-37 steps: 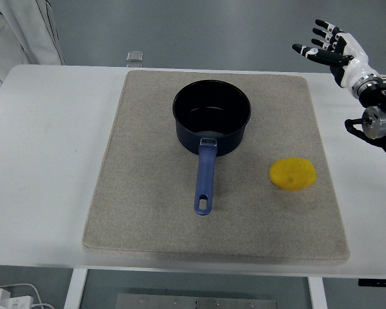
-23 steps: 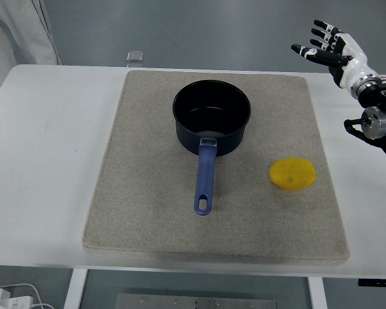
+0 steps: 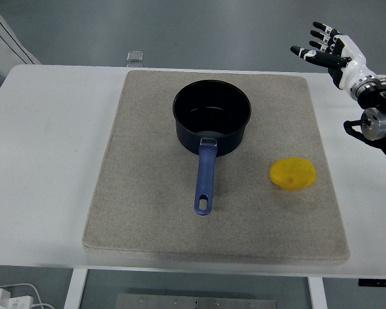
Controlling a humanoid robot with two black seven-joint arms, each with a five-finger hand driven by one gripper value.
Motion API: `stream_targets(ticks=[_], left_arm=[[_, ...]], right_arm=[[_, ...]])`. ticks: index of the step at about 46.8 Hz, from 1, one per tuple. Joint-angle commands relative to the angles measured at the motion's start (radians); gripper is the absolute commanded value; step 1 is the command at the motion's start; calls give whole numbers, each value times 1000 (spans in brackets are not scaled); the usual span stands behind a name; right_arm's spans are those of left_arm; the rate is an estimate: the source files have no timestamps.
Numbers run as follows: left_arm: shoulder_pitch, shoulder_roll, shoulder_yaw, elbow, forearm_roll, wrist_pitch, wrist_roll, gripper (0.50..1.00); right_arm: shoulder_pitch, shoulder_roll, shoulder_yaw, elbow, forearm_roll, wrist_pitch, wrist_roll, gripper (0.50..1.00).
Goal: Put the potato in the blue pot
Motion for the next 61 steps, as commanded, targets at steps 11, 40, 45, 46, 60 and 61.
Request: stream_targets(ticks=[11,40,45,46,60,61], left_arm=[[-2,0,1,0,0,0,0,1000],[0,0,1,1,0,0,0,1000],[0,0,1,0,0,1,0,1000],[0,0,1,0,0,0,0,1000],[0,0,1,1,0,0,0,1000],[0,0,1,0,2,0,0,1000]], right_arm=[[-3,9,5,3,2,7,0,938],[-16,14,12,3,0,-25,72,936],[-16,17,11,3,-3,-120,84,936],[-16,17,11,3,-3,-133,81,936],[-10,-3,-9,107,-17,-139,83,936],[-10,-10,-9,123,-18,-139,83,936]])
